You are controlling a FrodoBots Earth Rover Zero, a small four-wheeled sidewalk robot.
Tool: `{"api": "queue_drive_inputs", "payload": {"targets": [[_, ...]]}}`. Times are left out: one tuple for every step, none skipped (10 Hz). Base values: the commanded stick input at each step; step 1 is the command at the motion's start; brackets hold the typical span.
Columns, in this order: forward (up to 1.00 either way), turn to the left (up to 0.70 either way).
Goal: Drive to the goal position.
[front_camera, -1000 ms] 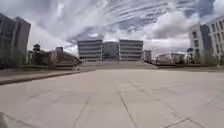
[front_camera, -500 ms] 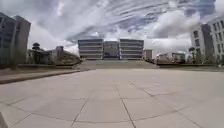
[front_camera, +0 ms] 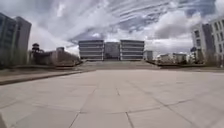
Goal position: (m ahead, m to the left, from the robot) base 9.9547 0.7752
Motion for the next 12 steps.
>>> {"api": "queue_drive_inputs", "payload": {"targets": [[1.0,0.0],[1.0,0.0],[1.0,0.0],[1.0,0.0],[1.0,0.0],[1.0,0.0],[1.0,0.0],[1.0,0.0],[1.0,0.0],[1.0,0.0],[1.0,0.02],[1.0,0.11]]}}
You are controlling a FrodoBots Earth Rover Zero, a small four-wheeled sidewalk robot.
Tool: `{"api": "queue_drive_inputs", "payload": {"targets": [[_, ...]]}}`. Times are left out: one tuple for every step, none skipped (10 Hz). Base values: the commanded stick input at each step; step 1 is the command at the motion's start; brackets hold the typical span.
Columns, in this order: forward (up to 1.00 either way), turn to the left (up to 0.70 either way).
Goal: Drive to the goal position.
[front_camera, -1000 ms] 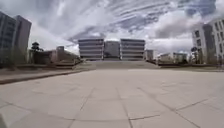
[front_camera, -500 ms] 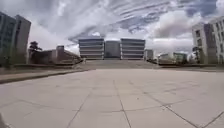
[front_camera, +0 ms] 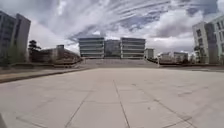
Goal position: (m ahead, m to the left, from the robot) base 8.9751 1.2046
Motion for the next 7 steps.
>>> {"api": "queue_drive_inputs", "payload": {"targets": [[1.0,-0.07],[1.0,-0.4],[1.0,-0.31],[1.0,-0.07],[1.0,0.04],[1.0,0.11],[1.0,0.15]]}}
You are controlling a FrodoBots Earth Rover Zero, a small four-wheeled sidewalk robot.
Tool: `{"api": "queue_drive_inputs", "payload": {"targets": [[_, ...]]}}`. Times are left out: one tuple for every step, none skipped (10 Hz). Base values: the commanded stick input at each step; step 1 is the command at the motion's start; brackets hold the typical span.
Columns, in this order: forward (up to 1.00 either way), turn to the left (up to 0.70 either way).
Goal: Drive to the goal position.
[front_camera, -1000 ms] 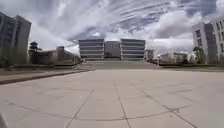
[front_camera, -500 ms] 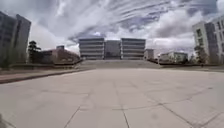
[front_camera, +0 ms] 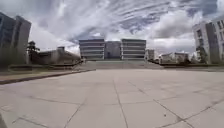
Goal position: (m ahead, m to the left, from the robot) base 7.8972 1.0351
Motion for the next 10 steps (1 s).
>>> {"api": "queue_drive_inputs", "payload": {"targets": [[1.0,0.13],[1.0,0.11],[1.0,0.1],[1.0,0.08],[1.0,0.01],[1.0,0.0],[1.0,0.03],[1.0,0.04],[1.0,0.07],[1.0,0.09]]}}
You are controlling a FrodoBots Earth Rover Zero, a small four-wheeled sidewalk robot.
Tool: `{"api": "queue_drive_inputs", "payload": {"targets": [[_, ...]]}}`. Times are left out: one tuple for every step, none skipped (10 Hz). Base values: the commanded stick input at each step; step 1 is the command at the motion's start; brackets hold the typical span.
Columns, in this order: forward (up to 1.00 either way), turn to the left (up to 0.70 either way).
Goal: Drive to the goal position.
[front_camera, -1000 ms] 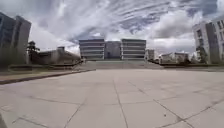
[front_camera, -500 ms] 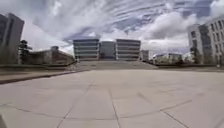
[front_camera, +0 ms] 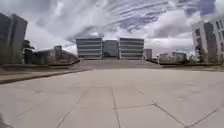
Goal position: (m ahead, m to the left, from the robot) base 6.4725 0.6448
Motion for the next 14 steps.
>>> {"api": "queue_drive_inputs", "payload": {"targets": [[1.0,0.1],[1.0,0.08],[1.0,-0.31],[1.0,-0.33],[1.0,-0.38],[1.0,0.11],[1.0,0.03],[1.0,0.0],[1.0,0.0],[1.0,0.0],[1.0,0.0],[1.0,0.0],[1.0,0.0],[1.0,0.0]]}}
